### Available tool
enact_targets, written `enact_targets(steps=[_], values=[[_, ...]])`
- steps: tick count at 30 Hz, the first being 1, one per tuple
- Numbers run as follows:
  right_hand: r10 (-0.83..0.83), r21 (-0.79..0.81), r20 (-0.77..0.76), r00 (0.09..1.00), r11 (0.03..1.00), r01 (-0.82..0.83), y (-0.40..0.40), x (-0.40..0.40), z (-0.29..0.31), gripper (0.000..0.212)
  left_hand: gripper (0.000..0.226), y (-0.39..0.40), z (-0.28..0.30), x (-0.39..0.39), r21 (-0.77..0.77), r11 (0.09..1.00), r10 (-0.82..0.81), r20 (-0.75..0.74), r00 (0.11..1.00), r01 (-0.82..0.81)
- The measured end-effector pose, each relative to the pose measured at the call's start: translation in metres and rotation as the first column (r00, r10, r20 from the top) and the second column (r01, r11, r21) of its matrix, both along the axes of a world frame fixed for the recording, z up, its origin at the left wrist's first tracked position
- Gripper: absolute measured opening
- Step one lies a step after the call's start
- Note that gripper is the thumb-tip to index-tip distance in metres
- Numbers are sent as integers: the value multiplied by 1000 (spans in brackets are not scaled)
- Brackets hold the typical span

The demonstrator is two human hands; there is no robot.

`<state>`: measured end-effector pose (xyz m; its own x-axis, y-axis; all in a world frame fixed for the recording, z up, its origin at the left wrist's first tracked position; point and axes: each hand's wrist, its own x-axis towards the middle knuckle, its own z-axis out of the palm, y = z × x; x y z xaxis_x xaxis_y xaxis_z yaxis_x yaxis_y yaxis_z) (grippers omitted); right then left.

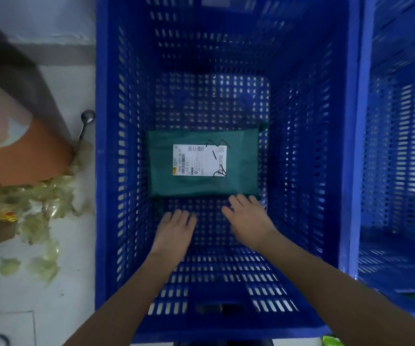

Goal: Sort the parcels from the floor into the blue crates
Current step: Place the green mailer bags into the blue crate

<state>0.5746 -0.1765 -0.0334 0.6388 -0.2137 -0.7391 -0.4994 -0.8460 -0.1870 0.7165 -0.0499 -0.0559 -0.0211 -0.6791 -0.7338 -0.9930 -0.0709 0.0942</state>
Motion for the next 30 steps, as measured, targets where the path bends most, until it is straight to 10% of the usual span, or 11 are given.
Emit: enact_targets(steps=[8,19,28,30], values=[[-188,-26,-1,982,982,188,-40,41,-38,22,33,-67,-47,54,-17,979,205,43,978,-205],[-113,-150,-20,993,983,109,-127,91,-53,59,57,-139,-56,126,-105,898,413,-130,901,-427],[-286,13,-24,958,958,287,-142,77,-31,61,69,-151,-38,116,144,556,801,-357,481,-819],[-361,77,-27,932,929,362,-122,62,-24,58,61,-134,-28,101,260,593,803,-262,535,-762]])
